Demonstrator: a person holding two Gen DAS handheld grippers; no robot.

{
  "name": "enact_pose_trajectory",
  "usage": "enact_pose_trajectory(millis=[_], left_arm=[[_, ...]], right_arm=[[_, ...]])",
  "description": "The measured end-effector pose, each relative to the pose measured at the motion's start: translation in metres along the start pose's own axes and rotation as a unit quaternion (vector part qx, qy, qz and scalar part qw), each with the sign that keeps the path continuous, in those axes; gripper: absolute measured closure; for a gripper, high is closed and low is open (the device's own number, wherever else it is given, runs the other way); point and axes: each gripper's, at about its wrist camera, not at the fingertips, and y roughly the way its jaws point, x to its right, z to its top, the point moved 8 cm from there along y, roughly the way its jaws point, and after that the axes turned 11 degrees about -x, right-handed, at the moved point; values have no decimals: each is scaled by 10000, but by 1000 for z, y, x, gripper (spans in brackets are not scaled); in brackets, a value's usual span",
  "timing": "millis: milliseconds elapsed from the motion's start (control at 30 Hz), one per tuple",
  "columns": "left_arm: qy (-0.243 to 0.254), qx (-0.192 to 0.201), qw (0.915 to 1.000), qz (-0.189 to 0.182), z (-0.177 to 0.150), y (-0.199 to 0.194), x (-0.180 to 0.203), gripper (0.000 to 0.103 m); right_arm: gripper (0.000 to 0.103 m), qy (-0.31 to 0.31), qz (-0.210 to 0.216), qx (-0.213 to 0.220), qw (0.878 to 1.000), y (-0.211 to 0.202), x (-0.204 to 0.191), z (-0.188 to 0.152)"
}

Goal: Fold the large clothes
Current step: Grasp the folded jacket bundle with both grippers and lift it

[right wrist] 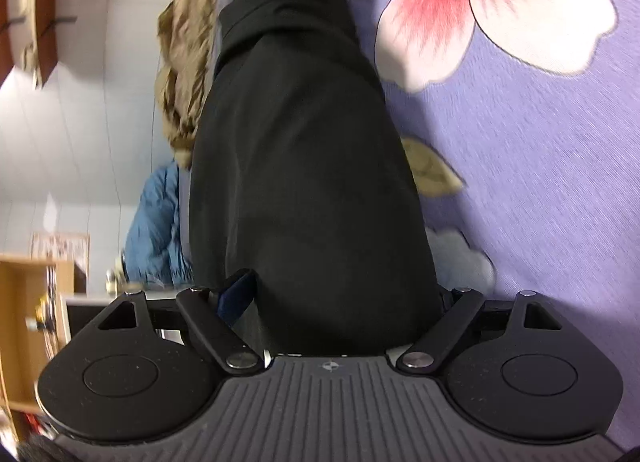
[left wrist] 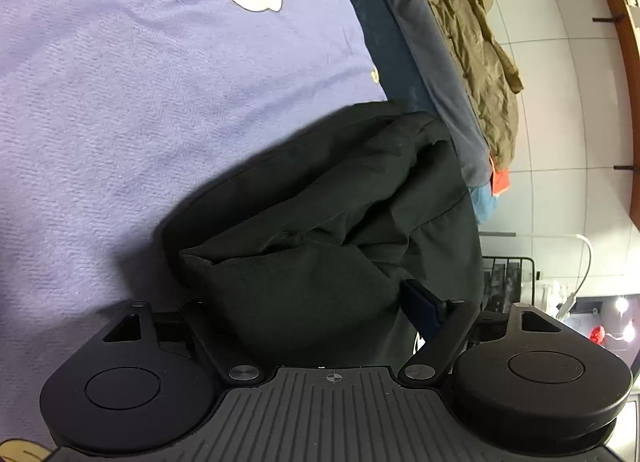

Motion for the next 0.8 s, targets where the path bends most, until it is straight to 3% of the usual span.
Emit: enact_pose_trajectory(millis=[200, 433, 567, 800], left_arm=[[-30, -43, 9999, 162, -4, -1, -3, 0], [288, -83, 9989, 362, -10, -7, 15, 14], [612, -70, 9977, 290, -14, -17, 34, 16], [1247, -150, 9914, 363, -37, -24, 78, 22]], right_arm=[[33, 83, -278, 107, 9995, 1, 1, 3], [56, 132, -842, 211, 9961, -3, -7, -4], [69, -488, -1317, 327, 9895, -8, -34, -13], [74, -1545, -1619, 544, 9731, -27, -86, -38]])
